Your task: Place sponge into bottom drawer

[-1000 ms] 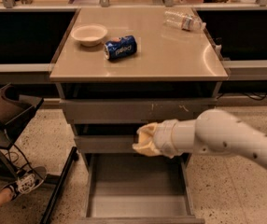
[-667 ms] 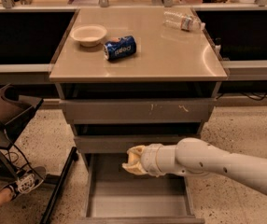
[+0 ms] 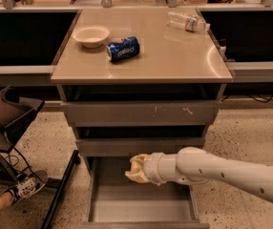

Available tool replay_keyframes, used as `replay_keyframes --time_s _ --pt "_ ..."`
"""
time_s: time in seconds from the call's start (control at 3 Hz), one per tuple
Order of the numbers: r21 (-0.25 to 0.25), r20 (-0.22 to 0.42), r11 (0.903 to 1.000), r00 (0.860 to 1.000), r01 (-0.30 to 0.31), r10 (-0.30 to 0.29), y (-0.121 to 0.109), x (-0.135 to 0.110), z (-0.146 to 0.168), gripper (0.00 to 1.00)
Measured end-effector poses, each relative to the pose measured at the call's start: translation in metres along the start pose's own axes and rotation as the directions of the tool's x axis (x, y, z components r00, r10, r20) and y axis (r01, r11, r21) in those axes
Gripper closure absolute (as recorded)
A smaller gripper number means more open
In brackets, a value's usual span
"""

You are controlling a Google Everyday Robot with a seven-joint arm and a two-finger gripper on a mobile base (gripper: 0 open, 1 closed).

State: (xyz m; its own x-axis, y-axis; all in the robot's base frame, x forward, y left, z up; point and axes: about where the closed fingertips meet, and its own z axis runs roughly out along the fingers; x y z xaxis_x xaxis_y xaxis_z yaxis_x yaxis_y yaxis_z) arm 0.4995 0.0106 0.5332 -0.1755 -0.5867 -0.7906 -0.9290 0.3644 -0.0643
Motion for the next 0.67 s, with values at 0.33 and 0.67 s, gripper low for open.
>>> replay_keyframes --time_s 0.33,0.67 --pt "-0.01 -0.016 0.9984 0.998 -0.056 0.056 -0.001 0.06 0.06 1.0" --pt "-0.004 -0.04 0.9939 0.993 -0.11 0.11 -0.005 0.117 0.127 1.0"
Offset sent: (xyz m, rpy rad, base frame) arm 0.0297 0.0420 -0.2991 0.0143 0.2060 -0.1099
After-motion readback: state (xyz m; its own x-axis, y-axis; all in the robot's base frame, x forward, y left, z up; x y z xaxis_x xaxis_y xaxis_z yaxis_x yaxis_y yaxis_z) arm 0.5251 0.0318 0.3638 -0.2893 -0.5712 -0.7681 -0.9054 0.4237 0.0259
